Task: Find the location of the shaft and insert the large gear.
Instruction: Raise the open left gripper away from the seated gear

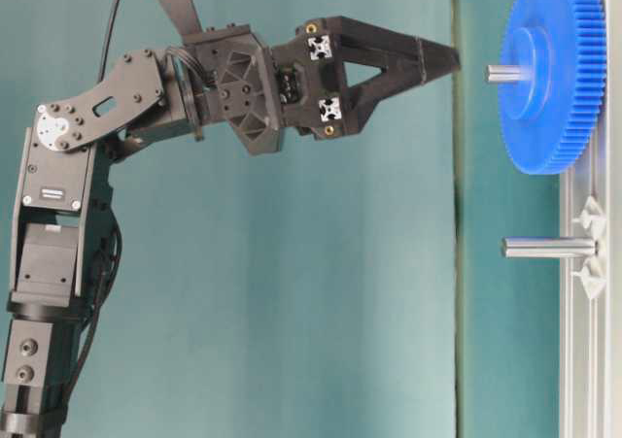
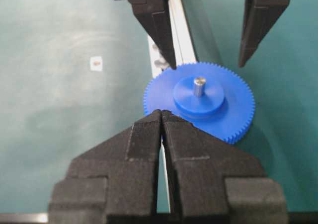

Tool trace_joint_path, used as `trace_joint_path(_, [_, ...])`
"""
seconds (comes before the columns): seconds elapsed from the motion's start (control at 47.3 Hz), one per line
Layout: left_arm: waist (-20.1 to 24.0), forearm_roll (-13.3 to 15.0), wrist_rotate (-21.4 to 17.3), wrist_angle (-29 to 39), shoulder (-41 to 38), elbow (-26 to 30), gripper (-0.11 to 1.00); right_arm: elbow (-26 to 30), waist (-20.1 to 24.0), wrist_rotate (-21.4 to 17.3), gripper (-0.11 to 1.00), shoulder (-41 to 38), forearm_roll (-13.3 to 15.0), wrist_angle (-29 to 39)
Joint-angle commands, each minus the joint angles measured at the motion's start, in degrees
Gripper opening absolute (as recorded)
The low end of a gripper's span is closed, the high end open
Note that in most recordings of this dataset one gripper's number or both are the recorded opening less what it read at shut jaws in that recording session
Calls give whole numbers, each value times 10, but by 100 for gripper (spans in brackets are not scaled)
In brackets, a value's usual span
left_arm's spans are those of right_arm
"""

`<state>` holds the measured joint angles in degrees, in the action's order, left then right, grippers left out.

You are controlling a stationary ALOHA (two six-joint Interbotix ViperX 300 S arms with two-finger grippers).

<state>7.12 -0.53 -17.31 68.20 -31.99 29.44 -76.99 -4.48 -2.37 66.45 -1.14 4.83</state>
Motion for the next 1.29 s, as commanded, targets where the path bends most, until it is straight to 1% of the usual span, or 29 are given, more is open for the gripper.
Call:
trace_joint_path(0.0, [-5,-2,0,4,20,16,87,7,-1,-7,4,-4,-1,-4])
trace_joint_path(0.804, [-9,-2,3,31,34,44,87,8,-1,-7,4,-4,-1,-3])
trace_joint_path(0.994, [-9,-2,13,35,34,51,87,8,-1,-7,4,-4,-1,-3])
trace_joint_path(1.269, [-8,-2,14,43,34,61,87,8,-1,-7,4,-4,-2,-3])
